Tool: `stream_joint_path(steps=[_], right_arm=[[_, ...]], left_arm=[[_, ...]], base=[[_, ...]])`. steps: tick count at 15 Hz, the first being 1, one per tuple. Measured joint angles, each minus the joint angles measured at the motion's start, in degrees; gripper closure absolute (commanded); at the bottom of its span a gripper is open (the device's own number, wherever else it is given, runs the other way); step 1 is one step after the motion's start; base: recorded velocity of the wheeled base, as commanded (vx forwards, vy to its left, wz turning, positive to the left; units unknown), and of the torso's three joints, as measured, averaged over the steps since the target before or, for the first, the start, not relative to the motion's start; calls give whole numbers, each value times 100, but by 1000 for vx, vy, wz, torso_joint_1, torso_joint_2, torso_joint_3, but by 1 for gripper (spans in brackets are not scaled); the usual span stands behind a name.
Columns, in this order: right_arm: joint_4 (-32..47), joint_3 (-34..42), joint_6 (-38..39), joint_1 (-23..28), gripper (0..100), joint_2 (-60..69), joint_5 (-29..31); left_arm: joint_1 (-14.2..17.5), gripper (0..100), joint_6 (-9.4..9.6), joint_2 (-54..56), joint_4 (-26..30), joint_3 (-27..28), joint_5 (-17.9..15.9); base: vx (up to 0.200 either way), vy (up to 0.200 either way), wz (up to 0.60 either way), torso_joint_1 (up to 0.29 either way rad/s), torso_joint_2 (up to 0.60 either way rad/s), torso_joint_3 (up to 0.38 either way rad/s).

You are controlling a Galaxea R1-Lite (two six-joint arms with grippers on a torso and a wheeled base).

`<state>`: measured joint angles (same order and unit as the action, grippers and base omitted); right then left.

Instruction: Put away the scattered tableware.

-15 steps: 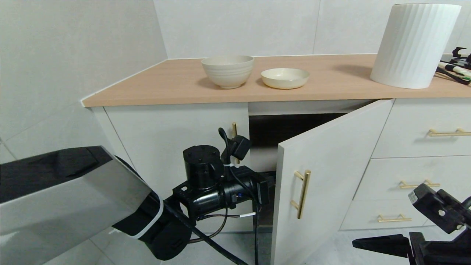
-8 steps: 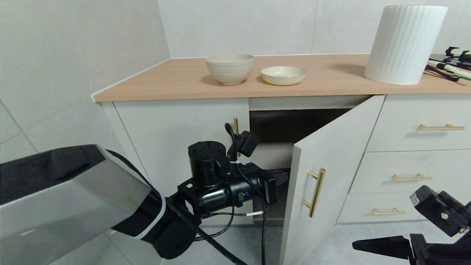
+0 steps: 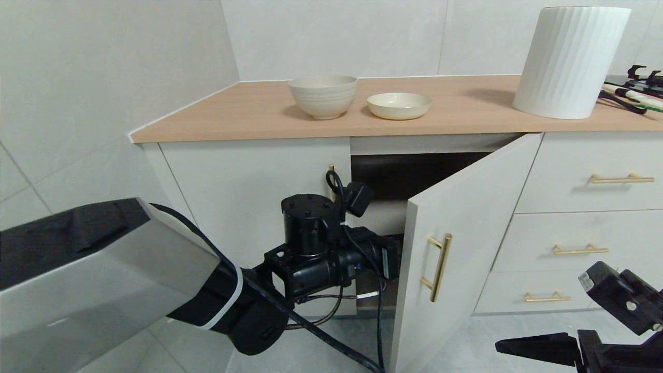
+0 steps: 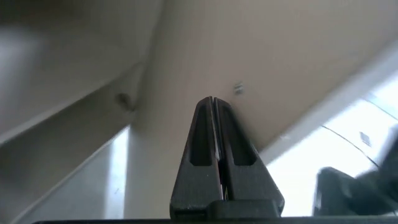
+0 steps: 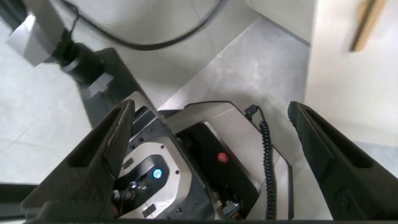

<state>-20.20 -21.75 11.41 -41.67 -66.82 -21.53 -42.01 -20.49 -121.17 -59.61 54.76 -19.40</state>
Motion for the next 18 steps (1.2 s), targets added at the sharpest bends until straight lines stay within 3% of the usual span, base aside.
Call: stream_joint_path(steps=[2, 7, 10, 14, 18], right_arm=[[-2, 20, -2, -100, 0, 28, 2], [6, 221, -55, -384, 0, 557, -584], [12, 249, -60, -414, 0, 762, -613], [6, 212, -55, -419, 0, 753, -479], [-2, -38, -35, -413, 0, 273, 525]], left_arm=[[-294, 100, 55, 54, 165, 89, 334], [-1637, 100, 339, 644, 662, 37, 350], [-1389, 100, 369, 797, 668, 1, 380], [-663, 100, 380, 940, 585, -193, 432], [89, 100, 383, 1649, 542, -1050, 453]], base=[[0, 0, 0, 0, 0, 0], [0, 0, 0, 0, 0, 0], [0, 0, 0, 0, 0, 0], [0, 0, 0, 0, 0, 0], [0, 0, 0, 0, 0, 0]])
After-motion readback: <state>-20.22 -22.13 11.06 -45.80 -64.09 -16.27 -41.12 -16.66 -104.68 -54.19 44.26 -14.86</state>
